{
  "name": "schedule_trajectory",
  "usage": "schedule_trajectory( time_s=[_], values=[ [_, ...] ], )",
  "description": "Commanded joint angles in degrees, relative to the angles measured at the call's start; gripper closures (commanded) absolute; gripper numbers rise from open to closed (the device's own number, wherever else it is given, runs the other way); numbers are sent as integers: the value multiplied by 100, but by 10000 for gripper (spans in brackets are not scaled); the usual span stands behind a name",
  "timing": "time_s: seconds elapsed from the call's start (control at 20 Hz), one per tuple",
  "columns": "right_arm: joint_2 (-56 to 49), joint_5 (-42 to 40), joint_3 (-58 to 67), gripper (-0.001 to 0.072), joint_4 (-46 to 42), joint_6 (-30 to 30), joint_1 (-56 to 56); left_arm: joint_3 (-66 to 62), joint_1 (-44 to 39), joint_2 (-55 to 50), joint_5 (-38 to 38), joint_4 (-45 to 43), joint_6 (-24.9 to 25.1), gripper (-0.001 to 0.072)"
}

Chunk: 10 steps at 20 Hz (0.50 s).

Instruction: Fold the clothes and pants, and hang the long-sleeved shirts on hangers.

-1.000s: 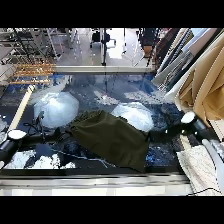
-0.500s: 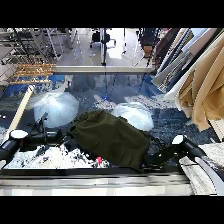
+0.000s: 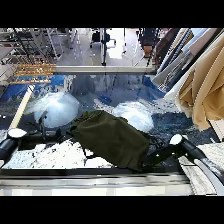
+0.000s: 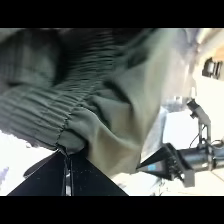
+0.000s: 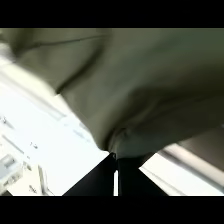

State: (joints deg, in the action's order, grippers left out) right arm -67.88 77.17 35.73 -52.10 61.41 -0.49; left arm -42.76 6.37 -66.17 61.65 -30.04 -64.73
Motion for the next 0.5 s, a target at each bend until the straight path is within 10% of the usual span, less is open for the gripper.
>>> schedule_trajectory(
  time_s=[0.0,0.15,0.45],
  values=[
    [1263,1036,973,697,-1001,693,85,-896,208,404,920,-13,85,698],
    [2889,1366,3121,697,-2061,1060,85,-2817,363,835,2201,-7,-127,698],
    [3967,-330,6996,696,-1475,1056,85,-6841,363,1644,2754,7,-299,698]
  ],
)
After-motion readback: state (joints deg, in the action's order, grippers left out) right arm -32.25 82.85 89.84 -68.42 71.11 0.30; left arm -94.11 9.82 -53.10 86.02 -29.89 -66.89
